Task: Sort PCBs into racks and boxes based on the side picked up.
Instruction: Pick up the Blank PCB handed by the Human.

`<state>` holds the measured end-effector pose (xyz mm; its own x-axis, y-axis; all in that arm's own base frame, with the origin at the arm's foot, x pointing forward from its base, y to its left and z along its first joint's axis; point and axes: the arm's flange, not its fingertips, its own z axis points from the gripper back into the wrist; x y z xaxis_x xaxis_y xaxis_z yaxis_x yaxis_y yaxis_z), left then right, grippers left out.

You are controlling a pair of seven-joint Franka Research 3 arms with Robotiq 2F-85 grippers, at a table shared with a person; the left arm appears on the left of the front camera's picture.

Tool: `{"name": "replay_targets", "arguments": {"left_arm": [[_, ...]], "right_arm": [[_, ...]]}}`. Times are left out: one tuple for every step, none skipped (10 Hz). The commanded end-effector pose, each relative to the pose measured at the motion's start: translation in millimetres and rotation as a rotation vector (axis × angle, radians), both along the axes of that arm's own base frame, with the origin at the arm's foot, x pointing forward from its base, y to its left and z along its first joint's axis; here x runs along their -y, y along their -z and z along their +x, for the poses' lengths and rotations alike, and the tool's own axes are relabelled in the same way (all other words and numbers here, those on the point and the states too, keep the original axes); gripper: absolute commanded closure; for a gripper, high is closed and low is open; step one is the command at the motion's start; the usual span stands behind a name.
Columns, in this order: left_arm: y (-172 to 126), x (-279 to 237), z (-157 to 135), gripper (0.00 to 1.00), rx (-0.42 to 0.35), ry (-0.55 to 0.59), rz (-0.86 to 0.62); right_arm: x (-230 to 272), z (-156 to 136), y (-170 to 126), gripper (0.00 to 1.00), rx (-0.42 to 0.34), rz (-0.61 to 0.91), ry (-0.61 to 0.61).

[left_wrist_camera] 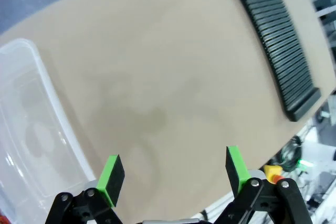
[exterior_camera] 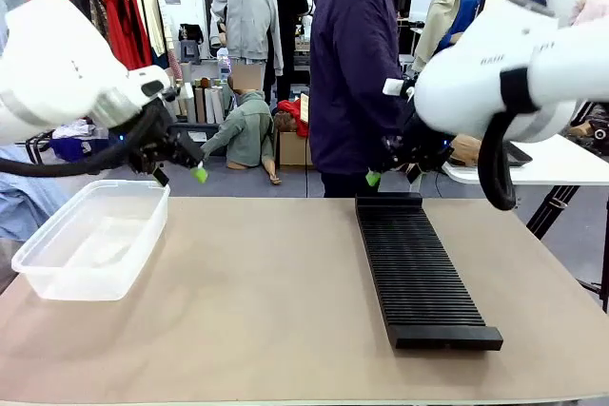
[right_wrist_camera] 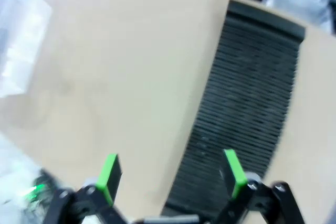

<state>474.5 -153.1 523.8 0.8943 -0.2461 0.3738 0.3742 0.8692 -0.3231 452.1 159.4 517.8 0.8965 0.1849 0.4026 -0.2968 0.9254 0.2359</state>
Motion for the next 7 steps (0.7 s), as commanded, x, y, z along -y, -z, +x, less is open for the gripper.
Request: {"name": "replay_targets", "arguments": {"left_arm": [[-15, -20, 7, 0.0, -0.011, -0.032, -0.104], [-20, -37, 6, 0.0, -0.037, -0.041, -0.186], [-21, -59, 7, 0.0, -0.071, -0.055, -0.281], [-24, -81, 6, 0.0, -0.076, -0.077, -0.407], [-29, -100, -1, 0.0, -0.057, -0.066, -0.501], [-33, -122, -8, 0.0, -0.044, -0.058, -0.594], [-37, -149, -17, 0.0, -0.038, -0.088, -0.68]], "right_arm": [[27, 12, -13, 0.0, -0.103, 0.151, -0.033], [41, 16, -15, 0.0, -0.154, 0.225, -0.063], [58, 19, -16, 0.0, -0.191, 0.326, -0.101], [76, 21, -17, 0.0, -0.212, 0.44, -0.122], [99, 20, -16, 0.0, -0.201, 0.574, -0.122], [118, 18, -14, 0.0, -0.192, 0.664, -0.121], [136, 15, -13, 0.0, -0.172, 0.75, -0.123]]}}
